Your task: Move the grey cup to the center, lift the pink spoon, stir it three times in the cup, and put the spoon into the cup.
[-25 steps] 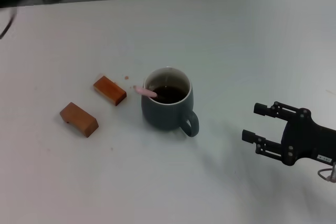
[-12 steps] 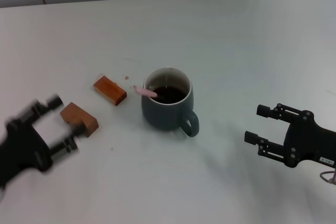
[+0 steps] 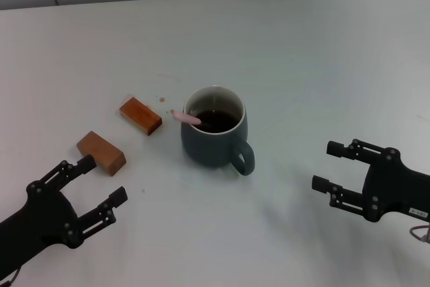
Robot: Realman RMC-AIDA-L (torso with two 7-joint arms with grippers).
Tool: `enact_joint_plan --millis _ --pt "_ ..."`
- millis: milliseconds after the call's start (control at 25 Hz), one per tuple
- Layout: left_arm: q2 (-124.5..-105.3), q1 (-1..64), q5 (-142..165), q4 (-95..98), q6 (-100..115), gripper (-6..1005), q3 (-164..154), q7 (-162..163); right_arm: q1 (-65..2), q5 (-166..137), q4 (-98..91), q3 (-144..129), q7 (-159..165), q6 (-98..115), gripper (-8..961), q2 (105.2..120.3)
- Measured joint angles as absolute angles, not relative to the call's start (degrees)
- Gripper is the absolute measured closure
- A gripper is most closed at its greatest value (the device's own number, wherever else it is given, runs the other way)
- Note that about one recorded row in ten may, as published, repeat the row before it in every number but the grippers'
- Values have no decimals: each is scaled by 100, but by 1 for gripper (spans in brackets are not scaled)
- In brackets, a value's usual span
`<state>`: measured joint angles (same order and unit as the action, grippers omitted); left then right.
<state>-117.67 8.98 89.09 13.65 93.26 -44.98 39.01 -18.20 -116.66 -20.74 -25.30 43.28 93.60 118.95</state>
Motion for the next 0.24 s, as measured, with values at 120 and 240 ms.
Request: enact_joint_plan --millis 120,240 --pt "-11767 901 8911 1365 9322 184 -4496 3891 -1790 -11668 -2074 -2531 4330 9361 263 11893" --pt "-11774 908 8912 1376 9319 185 -4496 3859 -1784 -11671 -2074 -2531 4329 9360 263 11891"
